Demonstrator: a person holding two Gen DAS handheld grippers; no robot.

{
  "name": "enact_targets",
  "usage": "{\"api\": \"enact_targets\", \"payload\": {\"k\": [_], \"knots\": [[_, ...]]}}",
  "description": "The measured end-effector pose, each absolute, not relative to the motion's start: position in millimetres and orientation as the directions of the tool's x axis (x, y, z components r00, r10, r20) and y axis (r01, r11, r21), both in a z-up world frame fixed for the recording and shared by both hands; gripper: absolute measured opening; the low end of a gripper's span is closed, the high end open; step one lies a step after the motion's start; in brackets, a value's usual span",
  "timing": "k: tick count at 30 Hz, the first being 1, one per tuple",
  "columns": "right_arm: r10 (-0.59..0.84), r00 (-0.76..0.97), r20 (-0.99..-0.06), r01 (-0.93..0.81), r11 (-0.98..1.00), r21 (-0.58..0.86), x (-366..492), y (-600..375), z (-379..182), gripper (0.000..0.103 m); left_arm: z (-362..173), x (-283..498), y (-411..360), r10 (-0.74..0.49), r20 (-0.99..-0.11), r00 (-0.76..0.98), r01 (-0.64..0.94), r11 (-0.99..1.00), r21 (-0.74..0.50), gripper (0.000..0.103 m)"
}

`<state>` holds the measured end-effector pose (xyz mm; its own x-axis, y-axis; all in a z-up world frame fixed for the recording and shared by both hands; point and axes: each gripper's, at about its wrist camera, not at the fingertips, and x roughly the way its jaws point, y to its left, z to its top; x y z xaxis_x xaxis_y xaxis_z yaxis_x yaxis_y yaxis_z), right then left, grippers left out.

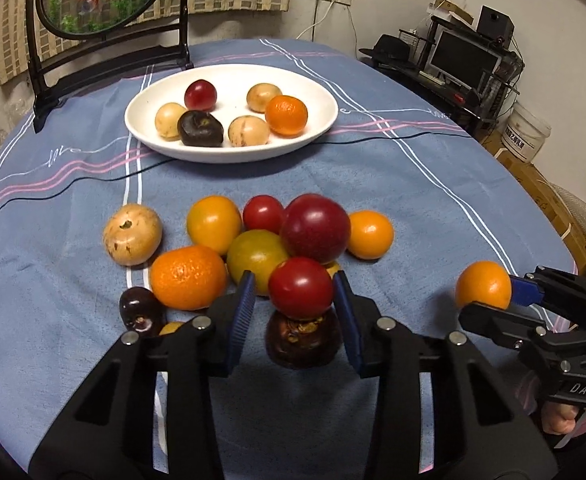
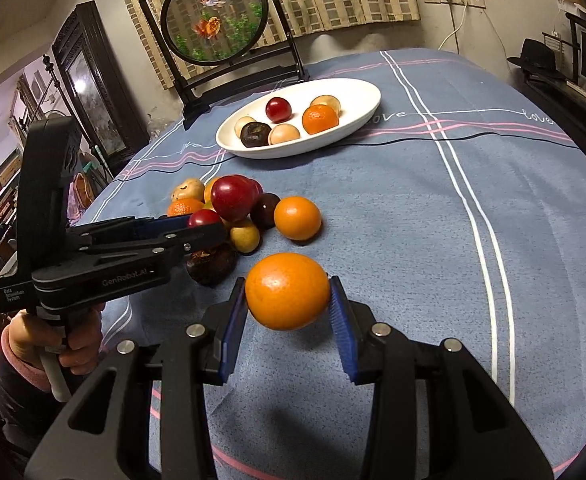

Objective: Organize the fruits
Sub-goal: 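Grasp an orange with the right tool and lift it from the pile, then grasp a red plum with the left tool while the right tool holds the orange, then lower the orange and red plum onto the white plate and open both tools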

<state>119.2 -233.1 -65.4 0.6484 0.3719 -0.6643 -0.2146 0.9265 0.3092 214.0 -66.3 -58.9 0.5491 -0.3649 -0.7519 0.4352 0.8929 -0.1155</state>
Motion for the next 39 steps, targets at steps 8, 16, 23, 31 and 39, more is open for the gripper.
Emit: {"api": "enact_targets", "payload": {"k": [8,16,23,31,39], "knots": [[0.370,0.647,-0.667,-0.211,0.927,0.309,120,-232,-65,0.041,-59,211,-69,-0.375,-0.750,0.545,0.445,0.888,-0.121,0.032],[0.359,0.651,-0.669,-0.218,0.933,0.288,119,-226,-59,0.041,-52,205,-67,-0.370,-0.738,0.565,0.440,0.891,-0.110,0.032],[0.374,0.665,-0.647,-0.263,0.928,0.266,131,-220,-37,0.041,-24,206,-45,-0.411,-0.696,0.588,0.452,0.881,-0.139,0.032],[0.372,0.740,-0.561,-0.310,0.928,0.207,197,-221,18,0.041,26,272,-13,-0.458,-0.642,0.615,0.433,0.877,-0.211,0.032],[0.364,0.697,-0.618,-0.268,0.932,0.246,325,-211,0,0.041,11,397,-20,-0.367,-0.702,0.610,0.327,0.924,-0.198,0.032]]}}
